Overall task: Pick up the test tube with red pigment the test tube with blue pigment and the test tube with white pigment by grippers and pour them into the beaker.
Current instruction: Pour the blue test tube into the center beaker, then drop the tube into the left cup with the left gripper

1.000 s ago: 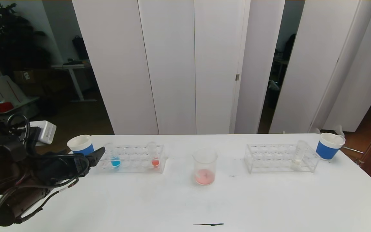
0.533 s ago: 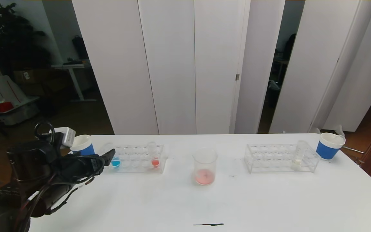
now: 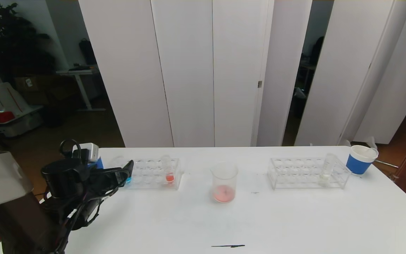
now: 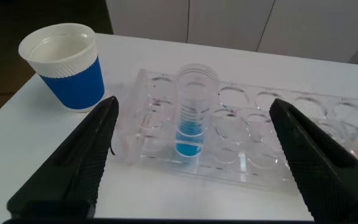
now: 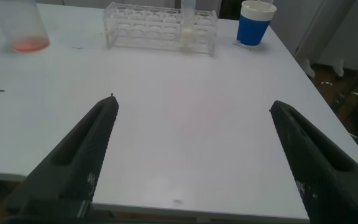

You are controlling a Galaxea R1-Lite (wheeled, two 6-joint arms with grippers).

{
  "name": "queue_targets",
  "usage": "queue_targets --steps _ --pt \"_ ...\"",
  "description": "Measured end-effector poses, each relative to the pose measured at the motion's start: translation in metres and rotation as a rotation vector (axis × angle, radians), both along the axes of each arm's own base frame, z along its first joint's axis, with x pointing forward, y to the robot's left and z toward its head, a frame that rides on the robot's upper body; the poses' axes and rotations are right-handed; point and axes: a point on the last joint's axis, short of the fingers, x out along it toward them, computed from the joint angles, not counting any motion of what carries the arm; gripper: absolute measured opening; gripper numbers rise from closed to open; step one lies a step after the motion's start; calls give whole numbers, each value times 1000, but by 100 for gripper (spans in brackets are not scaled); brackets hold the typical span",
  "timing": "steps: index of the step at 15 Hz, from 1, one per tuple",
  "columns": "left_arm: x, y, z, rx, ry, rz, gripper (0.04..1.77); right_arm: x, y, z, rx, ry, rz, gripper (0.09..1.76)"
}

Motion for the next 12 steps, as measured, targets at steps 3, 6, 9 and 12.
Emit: queue_targets --steps 3,6,9,12 --pt "11 -1 -12 3 11 38 174 0 0 0 0 0 0 175" --pt "18 0 -13 4 -8 56 174 0 0 0 0 0 0 175" --pt "24 0 -18 7 -8 72 174 0 0 0 0 0 0 175" --pt "29 2 -23 10 -2 90 118 0 0 0 0 0 0 175"
